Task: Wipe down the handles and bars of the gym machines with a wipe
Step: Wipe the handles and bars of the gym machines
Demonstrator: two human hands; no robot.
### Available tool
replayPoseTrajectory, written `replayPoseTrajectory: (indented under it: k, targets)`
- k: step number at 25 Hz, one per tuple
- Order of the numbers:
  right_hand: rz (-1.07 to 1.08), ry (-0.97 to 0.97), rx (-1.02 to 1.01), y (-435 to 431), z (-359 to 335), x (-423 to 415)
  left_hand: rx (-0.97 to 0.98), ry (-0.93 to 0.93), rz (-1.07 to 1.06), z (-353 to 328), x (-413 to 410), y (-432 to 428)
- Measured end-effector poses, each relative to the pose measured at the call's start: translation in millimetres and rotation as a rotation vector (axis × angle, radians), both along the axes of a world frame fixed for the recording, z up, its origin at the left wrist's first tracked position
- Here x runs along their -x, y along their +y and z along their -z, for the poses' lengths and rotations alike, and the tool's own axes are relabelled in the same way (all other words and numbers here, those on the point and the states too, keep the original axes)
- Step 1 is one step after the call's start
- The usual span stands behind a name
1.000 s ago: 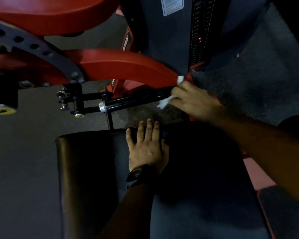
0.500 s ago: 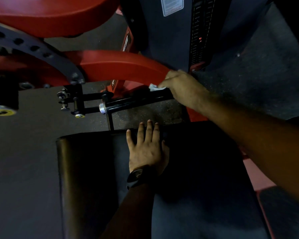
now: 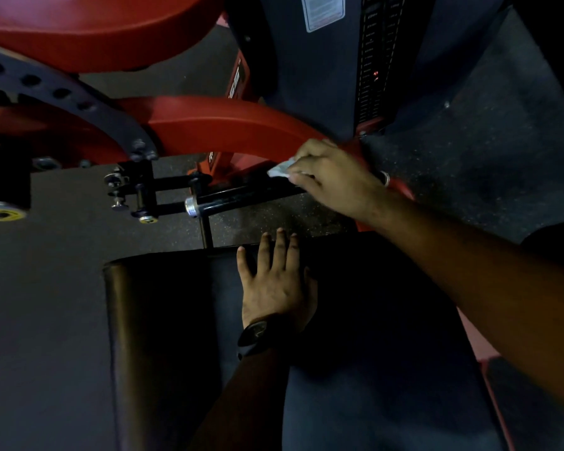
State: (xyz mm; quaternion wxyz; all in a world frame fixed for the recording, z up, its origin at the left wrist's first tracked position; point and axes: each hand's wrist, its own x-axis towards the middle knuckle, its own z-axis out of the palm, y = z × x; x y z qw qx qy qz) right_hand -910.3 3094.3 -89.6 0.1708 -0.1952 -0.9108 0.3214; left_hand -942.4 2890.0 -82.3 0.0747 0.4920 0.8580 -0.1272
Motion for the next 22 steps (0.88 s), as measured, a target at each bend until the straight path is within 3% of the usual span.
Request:
replayPoseTrajectory:
  k: [2, 4, 6, 8, 10, 12, 18, 22]
  targets:
    - [0.22, 0.054, -0.042, -4, 2, -15, 0.011, -0.028, -0.015, 1, -2, 2]
    - [0.609, 0.12, 0.239, -26, 5, -20, -0.014, -0.015, -0.007, 1, 0, 1]
    - [1.002, 0.305, 0.93, -56, -3, -8, -0.003, -0.008, -0.002, 1, 1, 0]
    - [1.115, 0.552, 1.655, -71, -19, 9, 0.004, 0.006, 0.007, 2, 0, 1]
    - [1.116, 0.607, 2.017, -73, -32, 15, -0.003, 0.015, 0.005, 4, -1, 1]
    - [1.126, 0.62, 2.113, -64, -38, 13, -0.014, 0.02, 0.002, 3, -1, 1]
    - [1.109, 0.685, 2.142, -62, -31, 8, 0.04, -0.034, -0.009, -2, -2, 2]
    - [1.149, 0.549, 1.893, -56, -32, -2, 0.034, -0.05, -0.027, -3, -2, 4]
